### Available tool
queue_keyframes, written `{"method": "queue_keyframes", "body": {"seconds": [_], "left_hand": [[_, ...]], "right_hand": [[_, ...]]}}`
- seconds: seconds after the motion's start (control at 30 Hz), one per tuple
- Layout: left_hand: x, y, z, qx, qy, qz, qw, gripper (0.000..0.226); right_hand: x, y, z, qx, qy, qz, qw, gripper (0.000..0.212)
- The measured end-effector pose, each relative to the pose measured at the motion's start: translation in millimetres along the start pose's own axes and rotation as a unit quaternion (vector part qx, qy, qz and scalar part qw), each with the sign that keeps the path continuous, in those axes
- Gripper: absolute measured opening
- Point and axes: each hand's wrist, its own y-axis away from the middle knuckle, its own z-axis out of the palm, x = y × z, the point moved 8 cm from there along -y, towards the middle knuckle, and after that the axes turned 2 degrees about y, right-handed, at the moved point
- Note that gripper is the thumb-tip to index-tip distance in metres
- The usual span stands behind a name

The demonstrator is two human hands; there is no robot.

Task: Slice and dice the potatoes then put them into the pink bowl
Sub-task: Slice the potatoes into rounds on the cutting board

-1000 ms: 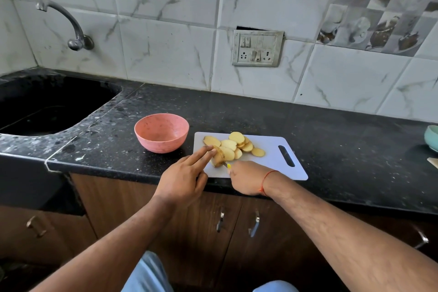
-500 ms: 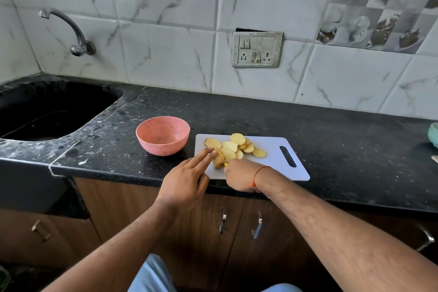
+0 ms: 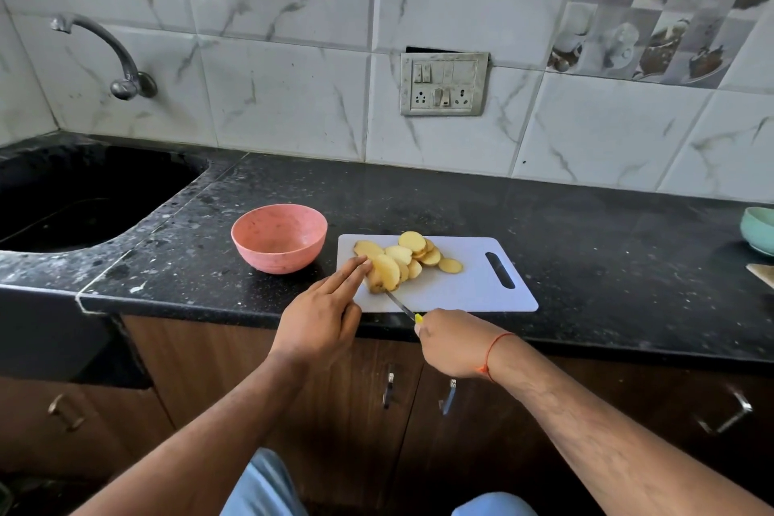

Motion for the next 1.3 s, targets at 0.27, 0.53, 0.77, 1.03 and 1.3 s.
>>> {"method": "queue_keyframes", "body": {"seconds": [0.27, 0.53, 0.77, 1.03, 1.3], "left_hand": [[0.2, 0.1, -6.5, 0.006, 0.022, -0.042, 0.999, 0.059], [-2.5, 0.5, -9.9, 0.039, 0.035, -0.076, 0.996, 0.055], [-5.0, -1.5, -9.9, 0.06, 0.024, -0.088, 0.994, 0.055], [-4.9, -2.2, -11.6, 0.074, 0.039, -0.102, 0.991, 0.058], [-0.4, 5.2, -12.4, 0.06, 0.056, -0.099, 0.992, 0.059]], "right_hand": [[21.7, 17.5, -9.1, 0.012, -0.042, -0.025, 0.999, 0.036], [53.7, -10.6, -55.1, 0.197, -0.252, -0.037, 0.947, 0.039], [88.0, -43.9, -62.1, 0.32, -0.393, -0.057, 0.86, 0.038], [97.8, -69.6, -55.6, 0.33, -0.374, -0.043, 0.866, 0.043], [106.6, -70.5, -52.4, 0.303, -0.354, -0.05, 0.884, 0.04]]}}
